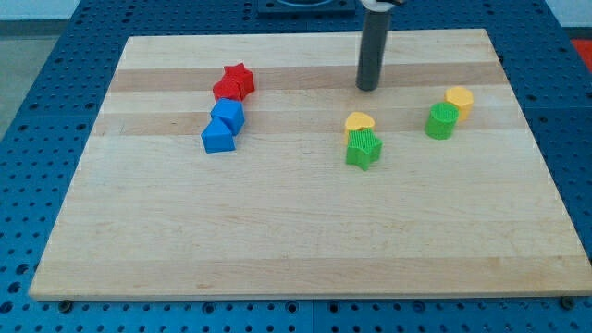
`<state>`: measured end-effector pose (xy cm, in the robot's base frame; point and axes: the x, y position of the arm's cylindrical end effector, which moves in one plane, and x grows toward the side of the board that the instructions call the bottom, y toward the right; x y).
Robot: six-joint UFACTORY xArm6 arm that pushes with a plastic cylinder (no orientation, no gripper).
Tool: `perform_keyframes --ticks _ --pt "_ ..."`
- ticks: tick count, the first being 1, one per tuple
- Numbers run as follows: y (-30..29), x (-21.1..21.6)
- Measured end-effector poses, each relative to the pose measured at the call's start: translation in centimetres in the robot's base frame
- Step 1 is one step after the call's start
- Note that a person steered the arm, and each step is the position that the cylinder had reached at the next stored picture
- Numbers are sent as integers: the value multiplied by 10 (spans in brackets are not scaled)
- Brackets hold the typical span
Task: Push the yellow heart closer to the green circle
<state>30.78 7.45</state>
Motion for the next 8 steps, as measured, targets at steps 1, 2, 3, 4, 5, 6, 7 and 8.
perform_keyframes --ticks 1,2,3,4,5,6,7,8 --pt "-34 -5" --pt "-49 18" --pt "-55 57" --pt "-58 85" --pt "-52 95" --pt "-33 103" --pt "-13 117" --pt "3 122"
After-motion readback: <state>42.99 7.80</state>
